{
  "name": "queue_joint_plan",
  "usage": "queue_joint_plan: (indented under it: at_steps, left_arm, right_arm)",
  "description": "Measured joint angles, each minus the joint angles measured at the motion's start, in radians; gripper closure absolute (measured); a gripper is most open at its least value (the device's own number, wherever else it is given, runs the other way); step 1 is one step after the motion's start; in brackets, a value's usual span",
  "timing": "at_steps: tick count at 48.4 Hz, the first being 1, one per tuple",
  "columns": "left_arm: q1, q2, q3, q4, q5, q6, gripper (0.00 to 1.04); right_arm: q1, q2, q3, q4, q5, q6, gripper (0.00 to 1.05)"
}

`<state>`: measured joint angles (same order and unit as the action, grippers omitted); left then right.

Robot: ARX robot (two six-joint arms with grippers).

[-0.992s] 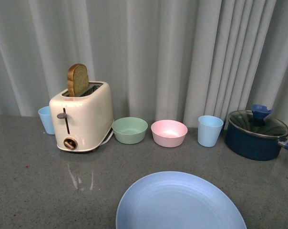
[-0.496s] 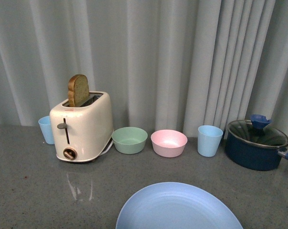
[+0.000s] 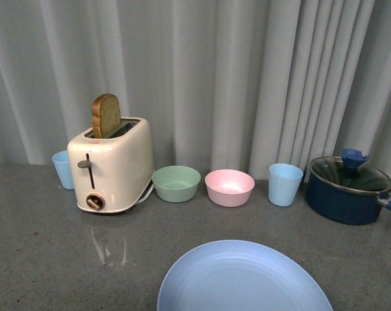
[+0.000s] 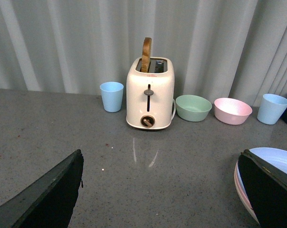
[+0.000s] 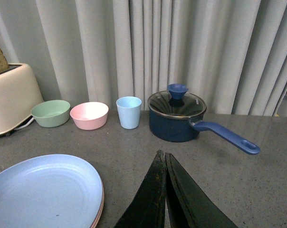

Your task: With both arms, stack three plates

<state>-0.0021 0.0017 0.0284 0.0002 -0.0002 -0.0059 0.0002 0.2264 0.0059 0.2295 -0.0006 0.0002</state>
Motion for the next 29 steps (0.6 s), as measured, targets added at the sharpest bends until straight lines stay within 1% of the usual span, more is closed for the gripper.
queue_joint_plan:
  at_steps: [10, 13, 16, 26, 27, 28, 29]
  left_arm:
    - [0.000, 0.000, 0.000, 0.000, 0.000, 0.000, 0.07]
    - [0.000, 0.000, 0.000, 0.000, 0.000, 0.000, 0.07]
    - [0.000, 0.000, 0.000, 0.000, 0.000, 0.000, 0.07]
    - [0.000, 0.000, 0.000, 0.000, 0.000, 0.000, 0.07]
    - [0.000, 0.000, 0.000, 0.000, 0.000, 0.000, 0.07]
    - [0.000, 0.000, 0.000, 0.000, 0.000, 0.000, 0.07]
    - [0.000, 0.000, 0.000, 0.000, 0.000, 0.000, 0.07]
  right_arm:
    - [0.000, -0.056, 0.000, -0.056, 0.000, 0.000, 1.02]
    - [0.000, -0.132, 0.000, -0.158, 0.000, 0.000, 1.02]
    - [0.000, -0.187, 0.000, -0.220, 0.000, 0.000, 1.02]
    - [0.000, -0.222, 0.000, -0.228, 0.000, 0.000, 1.02]
    - [0.000, -0.222, 0.000, -0.228, 0.000, -0.001, 1.01]
    - [0.000, -0.222, 0.000, -0.228, 0.000, -0.001, 0.97]
    - [0.000, -0.222, 0.000, -0.228, 0.000, -0.001, 0.95]
